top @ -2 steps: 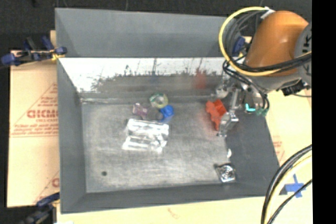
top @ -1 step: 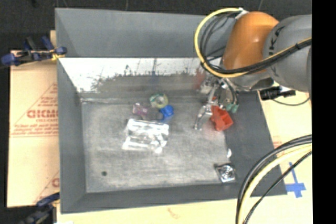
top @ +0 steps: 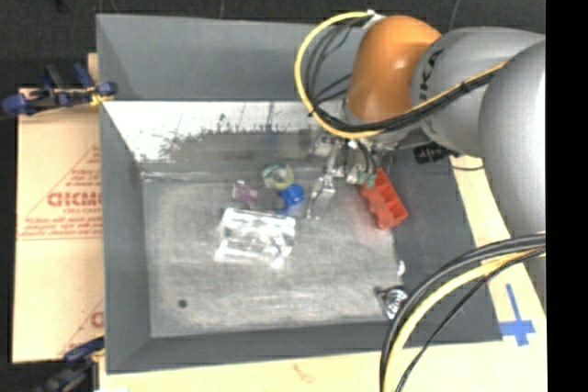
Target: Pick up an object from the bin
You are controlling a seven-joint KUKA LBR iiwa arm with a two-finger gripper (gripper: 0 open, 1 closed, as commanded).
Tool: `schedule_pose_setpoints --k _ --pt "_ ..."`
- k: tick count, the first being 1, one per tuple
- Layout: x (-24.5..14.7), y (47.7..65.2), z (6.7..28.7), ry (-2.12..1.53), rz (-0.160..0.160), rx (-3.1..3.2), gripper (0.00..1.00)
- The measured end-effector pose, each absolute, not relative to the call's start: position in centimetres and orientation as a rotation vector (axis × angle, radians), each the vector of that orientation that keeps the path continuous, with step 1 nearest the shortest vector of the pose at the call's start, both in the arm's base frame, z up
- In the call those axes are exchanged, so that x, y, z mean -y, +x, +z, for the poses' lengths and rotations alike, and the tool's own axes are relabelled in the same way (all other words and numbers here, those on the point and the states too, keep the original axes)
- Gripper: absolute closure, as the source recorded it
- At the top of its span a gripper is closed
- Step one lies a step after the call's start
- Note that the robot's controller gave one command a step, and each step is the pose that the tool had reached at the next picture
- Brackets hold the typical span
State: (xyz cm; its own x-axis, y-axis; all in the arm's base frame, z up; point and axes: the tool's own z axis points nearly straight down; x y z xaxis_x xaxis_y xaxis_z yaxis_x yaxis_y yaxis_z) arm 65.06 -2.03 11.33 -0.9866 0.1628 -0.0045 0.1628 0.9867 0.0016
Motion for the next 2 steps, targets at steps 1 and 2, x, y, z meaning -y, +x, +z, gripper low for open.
schedule_pose_setpoints --k 1,2 --pt "-0.45 65.37 8.32 0.388 -0.002 -3.112 0.00" --pt "-0.53 65.38 8.20 0.383 -0.003 -3.113 1.00"
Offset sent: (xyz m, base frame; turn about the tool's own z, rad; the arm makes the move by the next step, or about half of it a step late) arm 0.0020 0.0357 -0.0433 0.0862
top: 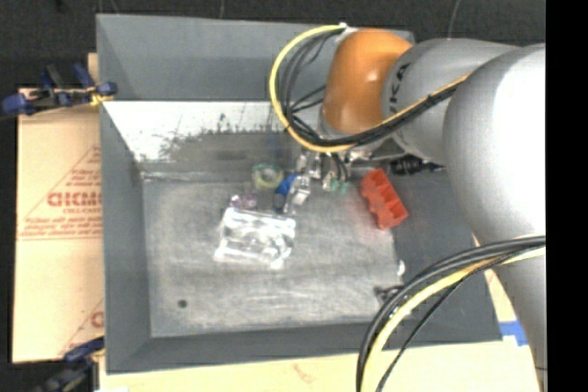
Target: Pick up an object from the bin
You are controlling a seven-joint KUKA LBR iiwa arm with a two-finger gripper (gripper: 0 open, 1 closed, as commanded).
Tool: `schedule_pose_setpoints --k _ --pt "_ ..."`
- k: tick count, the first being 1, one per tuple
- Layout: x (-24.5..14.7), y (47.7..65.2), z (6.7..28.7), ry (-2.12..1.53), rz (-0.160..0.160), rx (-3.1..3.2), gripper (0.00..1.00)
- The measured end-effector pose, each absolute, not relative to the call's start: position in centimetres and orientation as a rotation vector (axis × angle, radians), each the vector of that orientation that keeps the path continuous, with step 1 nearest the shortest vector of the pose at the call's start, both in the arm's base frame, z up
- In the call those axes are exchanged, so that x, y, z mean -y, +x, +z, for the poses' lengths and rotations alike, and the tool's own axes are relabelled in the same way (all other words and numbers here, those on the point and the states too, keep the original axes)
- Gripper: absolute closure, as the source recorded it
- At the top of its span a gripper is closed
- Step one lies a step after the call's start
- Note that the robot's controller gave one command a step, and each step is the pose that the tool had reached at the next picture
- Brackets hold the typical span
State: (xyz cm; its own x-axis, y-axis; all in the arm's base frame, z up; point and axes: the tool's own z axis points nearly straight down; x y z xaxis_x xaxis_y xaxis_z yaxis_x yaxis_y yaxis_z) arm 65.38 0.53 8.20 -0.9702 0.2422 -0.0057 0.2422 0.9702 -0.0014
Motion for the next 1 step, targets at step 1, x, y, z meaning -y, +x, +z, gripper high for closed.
schedule_pose_setpoints --k 1 --pt "1.42 63.20 21.03 0.279 -0.003 -3.116 1.00"
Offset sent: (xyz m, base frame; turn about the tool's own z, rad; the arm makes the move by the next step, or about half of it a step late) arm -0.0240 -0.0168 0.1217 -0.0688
